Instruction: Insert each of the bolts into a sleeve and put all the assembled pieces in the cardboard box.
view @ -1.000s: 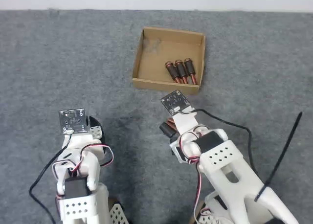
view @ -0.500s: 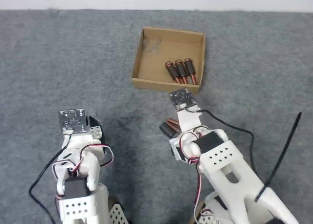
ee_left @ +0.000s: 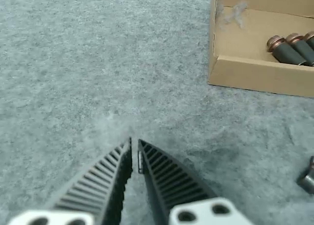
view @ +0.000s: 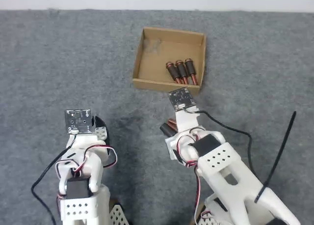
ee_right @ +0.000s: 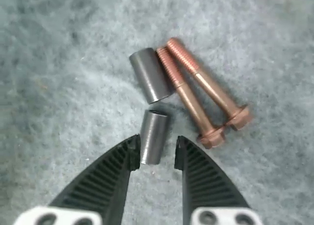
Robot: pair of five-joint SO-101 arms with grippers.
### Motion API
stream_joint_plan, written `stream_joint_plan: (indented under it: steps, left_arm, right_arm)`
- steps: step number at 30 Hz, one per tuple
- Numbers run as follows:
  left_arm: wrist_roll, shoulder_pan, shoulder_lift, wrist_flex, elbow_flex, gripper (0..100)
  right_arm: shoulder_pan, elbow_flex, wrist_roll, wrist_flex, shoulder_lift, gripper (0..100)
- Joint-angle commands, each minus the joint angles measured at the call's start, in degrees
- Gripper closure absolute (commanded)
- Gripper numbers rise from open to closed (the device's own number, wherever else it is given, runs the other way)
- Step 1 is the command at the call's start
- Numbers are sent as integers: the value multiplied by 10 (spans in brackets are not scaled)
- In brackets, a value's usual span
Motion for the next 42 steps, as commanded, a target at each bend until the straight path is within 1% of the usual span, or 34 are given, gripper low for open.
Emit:
stream_joint_plan:
  steps: [1,8,12,18,23,31,36,42]
  left_arm:
    - [-3,1,-3,-13,-7,978]
    - [-3,1,-3,-14,-7,978]
    - [-3,1,-3,-14,-7,978]
    - [-3,1,-3,-14,-7,978]
    - [-3,0,-3,-14,-7,978]
    - [-4,0,-3,-15,-7,978]
    - [-4,0,-3,-15,-7,978]
    - [-4,0,-3,-15,-7,978]
  right_arm:
    - [-17,16,-7,-38,-15,897]
    - [-25,26,-6,-60,-14,897]
    - [-24,16,-5,-72,30,899]
    - [-24,-30,-4,-60,115,901]
    - [-15,-40,-4,-59,138,901]
    - [-19,-50,-2,-58,165,903]
    - [-19,-57,25,-55,170,992]
    - [-18,-60,26,-35,164,991]
